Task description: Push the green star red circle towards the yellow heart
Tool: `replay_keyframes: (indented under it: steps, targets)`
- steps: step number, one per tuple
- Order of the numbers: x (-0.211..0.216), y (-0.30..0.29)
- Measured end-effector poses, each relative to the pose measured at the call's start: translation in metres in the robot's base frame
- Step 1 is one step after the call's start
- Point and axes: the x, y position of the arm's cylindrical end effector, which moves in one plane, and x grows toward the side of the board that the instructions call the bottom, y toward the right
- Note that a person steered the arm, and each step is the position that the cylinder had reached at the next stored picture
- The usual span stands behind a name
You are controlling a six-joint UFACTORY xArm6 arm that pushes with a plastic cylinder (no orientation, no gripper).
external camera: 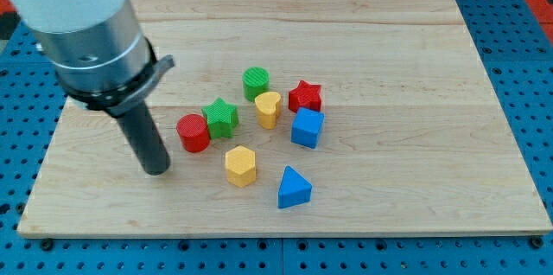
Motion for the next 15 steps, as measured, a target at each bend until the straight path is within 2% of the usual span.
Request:
replay_keyframes:
  steps: [2,3,5,6,7,8,9,11,12,13,14,15]
  targets:
    - [-0.038,0.043]
    - [-0.035,0.066]
    - [-0.051,0.057]
    - [-0.044,0.057]
    - [-0.021,0.005]
    - [-0.037,-0.042]
    - [-0.065,-0.041]
    - [-0.057,0.008]
    - [-0.031,0.032]
    - [0.006,0.007]
    - [0.035,0.021]
    - [0.035,0.066]
